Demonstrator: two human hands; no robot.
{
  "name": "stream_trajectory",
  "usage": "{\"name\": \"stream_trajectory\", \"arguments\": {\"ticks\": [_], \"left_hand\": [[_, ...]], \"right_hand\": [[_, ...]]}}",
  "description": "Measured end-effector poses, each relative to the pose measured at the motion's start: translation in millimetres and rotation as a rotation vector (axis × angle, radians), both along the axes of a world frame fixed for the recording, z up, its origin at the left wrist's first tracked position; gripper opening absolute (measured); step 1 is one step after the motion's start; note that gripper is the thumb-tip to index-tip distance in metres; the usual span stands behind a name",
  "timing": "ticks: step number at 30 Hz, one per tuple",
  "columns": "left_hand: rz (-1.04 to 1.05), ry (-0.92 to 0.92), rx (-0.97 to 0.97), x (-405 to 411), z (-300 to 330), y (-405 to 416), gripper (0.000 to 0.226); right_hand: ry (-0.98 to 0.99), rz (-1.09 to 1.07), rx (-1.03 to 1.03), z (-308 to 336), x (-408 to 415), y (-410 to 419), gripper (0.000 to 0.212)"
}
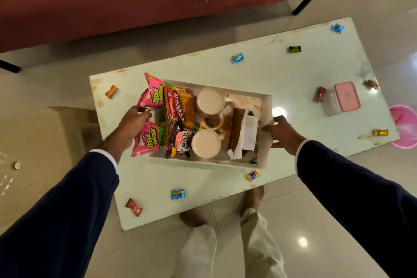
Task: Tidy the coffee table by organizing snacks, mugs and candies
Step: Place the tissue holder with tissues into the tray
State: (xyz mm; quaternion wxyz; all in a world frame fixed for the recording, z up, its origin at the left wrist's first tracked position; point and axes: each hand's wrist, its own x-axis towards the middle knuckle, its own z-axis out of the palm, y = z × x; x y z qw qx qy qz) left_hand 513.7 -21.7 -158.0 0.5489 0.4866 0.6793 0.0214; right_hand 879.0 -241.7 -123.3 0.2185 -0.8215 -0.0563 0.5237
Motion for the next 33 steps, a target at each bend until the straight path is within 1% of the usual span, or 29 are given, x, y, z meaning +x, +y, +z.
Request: {"name": "stream_trajectory", "arguments": {"ticks": [2,4,7,12,17,22,26,28,30,31,33], "left_hand": [[0.076,-0.031,-0.039,4,0,-23,0.033],[0.146,-0.049,-0.055,10,-2,-44,0.034],[0.239,-0.061,-0.052,26,-11,-70,0.036],[0.34,-0.026,-0.013,48,-31,-89,0.037],[0.417,0.0,0.008,60,-41,-92,0.038],[0.452,-0.007,0.031,69,-46,-92,0.037],[0.455,0.028,0.036,69,-42,-92,0.035],[0.446,0.025,0.043,68,-38,-94,0.035],[0.421,0.03,0.054,69,-31,-100,0.038],[0.408,0.039,0.076,70,-25,-105,0.041],[0.35,0.112,0.188,74,-14,-115,0.048]], "right_hand": [[-0.004,0.041,-0.003,7,21,8,0.036],[-0.006,0.083,-0.002,9,39,17,0.034],[-0.015,0.162,-0.004,5,61,28,0.037],[0.008,0.248,-0.013,-12,88,49,0.046],[0.041,0.278,0.0,-23,103,64,0.049],[0.065,0.28,-0.011,-33,112,69,0.049],[0.074,0.271,0.01,-46,114,64,0.05],[0.013,0.272,0.038,-52,115,63,0.051],[-0.11,0.287,0.069,-53,118,60,0.053],[-0.181,0.315,0.092,-50,118,56,0.053],[-0.32,0.417,0.139,-41,115,43,0.051]]}}
